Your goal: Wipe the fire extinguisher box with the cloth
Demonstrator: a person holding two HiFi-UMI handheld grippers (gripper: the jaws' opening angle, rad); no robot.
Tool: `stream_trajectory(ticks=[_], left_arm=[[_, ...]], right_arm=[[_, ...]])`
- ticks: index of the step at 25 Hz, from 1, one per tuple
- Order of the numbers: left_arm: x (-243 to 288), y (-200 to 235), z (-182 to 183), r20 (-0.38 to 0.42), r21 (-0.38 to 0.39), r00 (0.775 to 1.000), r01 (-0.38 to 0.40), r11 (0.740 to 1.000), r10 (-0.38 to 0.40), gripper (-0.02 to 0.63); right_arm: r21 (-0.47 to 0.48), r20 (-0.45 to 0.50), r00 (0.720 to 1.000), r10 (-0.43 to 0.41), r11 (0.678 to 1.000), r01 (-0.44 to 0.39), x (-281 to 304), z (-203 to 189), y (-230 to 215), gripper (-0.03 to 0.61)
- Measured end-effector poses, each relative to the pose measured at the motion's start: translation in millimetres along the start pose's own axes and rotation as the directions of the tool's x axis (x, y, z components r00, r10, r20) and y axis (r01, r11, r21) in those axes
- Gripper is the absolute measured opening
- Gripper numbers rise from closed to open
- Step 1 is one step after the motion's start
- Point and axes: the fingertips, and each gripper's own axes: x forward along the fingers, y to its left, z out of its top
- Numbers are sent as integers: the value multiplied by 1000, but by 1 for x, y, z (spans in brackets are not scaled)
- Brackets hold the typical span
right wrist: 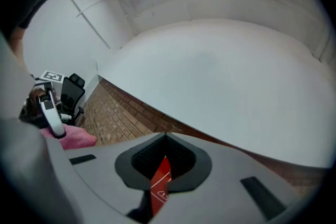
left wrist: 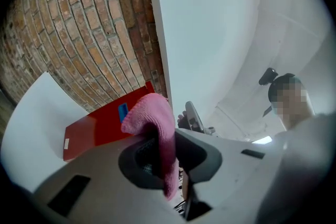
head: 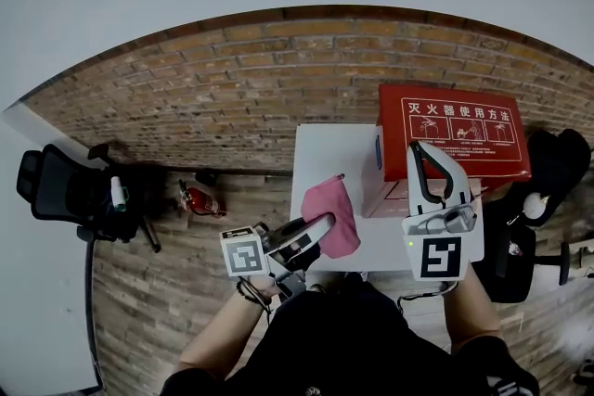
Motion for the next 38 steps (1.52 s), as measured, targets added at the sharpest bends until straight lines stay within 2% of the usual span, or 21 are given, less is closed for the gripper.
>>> stream_trajectory(ticks=[7,10,17,27,32,38], left_arm=[[-24,-2,-13,-47,-40,998,27,999,-29,77],[-30,-5,-20,-71,-47,996,45,998,-48,77],[-31,-15,-53,-139,-84,984,104,991,-115,77],[-12,-4,-107,-219,-102,965,127,987,-147,77],[2,21,-129,-240,-95,963,105,990,-125,77],[28,75,-153,-250,-87,965,66,994,-86,77]], right_arm=[[163,3,1000,-17,987,16,-35,4,24,18],[177,-25,1000,-18,984,22,-54,2,33,18],[235,-136,988,-67,967,98,-109,-10,43,18],[219,-196,974,-117,963,160,-182,-16,42,18],[230,-179,976,-126,959,166,-197,-22,27,18],[273,-206,975,-86,951,142,-211,-52,12,18]])
